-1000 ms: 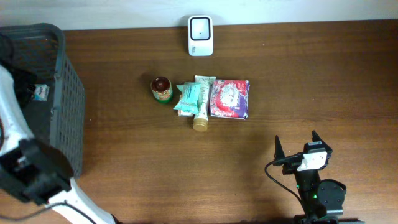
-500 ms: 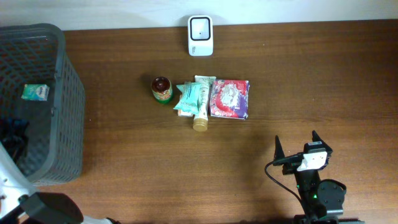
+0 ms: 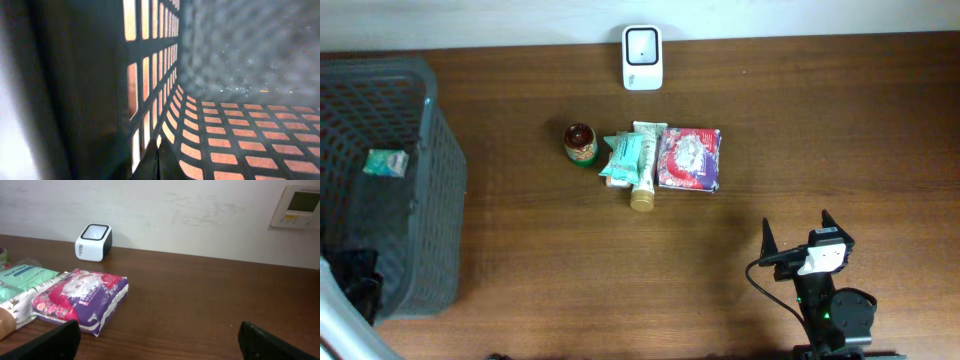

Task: Scan the item barcode
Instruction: 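Reach the left gripper into the basket and grasp the small green packet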

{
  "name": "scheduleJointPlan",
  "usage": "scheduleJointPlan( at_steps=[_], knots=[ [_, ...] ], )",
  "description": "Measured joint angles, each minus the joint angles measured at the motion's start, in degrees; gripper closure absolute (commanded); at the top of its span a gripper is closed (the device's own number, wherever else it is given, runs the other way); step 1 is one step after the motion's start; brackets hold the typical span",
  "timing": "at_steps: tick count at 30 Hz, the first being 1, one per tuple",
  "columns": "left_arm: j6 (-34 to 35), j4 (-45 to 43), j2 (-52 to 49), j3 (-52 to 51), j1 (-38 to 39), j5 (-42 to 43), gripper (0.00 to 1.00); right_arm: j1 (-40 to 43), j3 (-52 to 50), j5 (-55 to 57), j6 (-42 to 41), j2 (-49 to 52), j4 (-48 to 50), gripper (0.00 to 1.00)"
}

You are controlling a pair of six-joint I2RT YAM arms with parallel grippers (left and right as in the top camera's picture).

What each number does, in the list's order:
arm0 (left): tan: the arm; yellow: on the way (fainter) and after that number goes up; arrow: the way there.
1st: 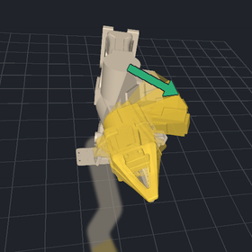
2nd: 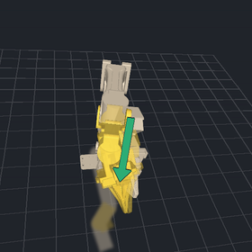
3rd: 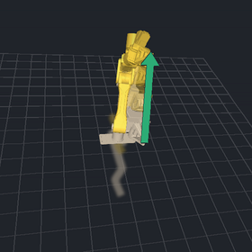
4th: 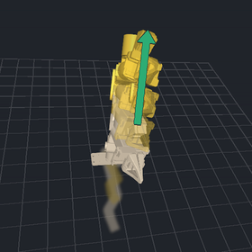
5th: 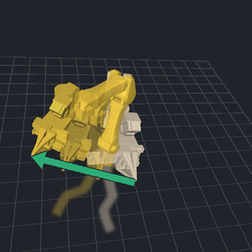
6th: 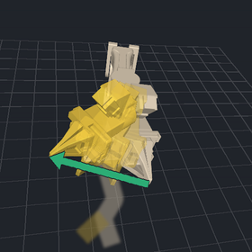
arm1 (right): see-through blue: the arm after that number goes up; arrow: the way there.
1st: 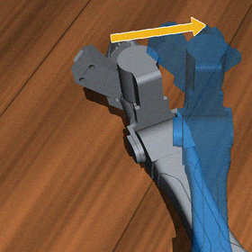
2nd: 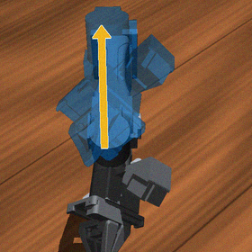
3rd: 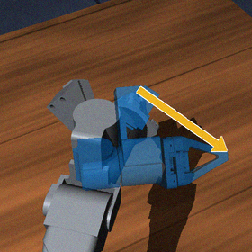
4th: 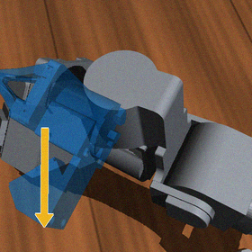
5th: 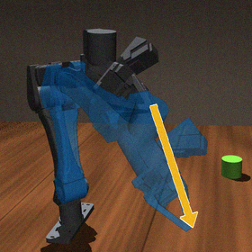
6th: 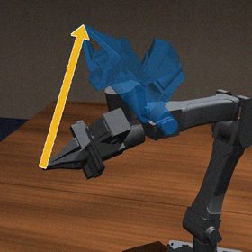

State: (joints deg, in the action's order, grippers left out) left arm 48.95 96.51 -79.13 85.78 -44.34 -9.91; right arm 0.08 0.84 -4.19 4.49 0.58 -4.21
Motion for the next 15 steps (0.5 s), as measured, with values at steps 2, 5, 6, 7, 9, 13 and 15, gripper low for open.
scheduleJointPlan(
  at_steps=[2,5,6,7,9,13,15],
  knots=[
    [1.5,-0.4,1.5,-0.6,0.0,-0.1,1.0,0.0,0.0,0.0,0.0,0.0,0.0,0.01],
    [2.3,-4.9,2.4,-0.7,0.0,0.3,0.83,0.0,0.0,0.0,0.0,0.0,0.0,0.01],
    [2.5,-8.0,2.5,-0.9,0.0,0.9,0.77,0.0,0.0,0.0,0.0,0.0,0.0,0.01],
    [2.8,-11.5,2.5,-1.0,0.0,1.7,0.71,0.0,0.0,0.0,0.0,0.0,0.0,0.02],
    [2.8,-19.6,2.5,-1.2,-0.1,4.3,0.42,0.0,0.0,0.0,0.0,0.0,0.0,0.01],
    [-2.1,-37.9,2.5,-1.2,-0.1,14.2,0.01,0.0,0.0,0.0,0.0,0.0,0.0,0.01],
    [-5.2,-45.9,2.5,-1.2,0.0,17.8,0.01,0.0,0.0,0.0,0.0,0.1,0.0,0.01]
  ],
)
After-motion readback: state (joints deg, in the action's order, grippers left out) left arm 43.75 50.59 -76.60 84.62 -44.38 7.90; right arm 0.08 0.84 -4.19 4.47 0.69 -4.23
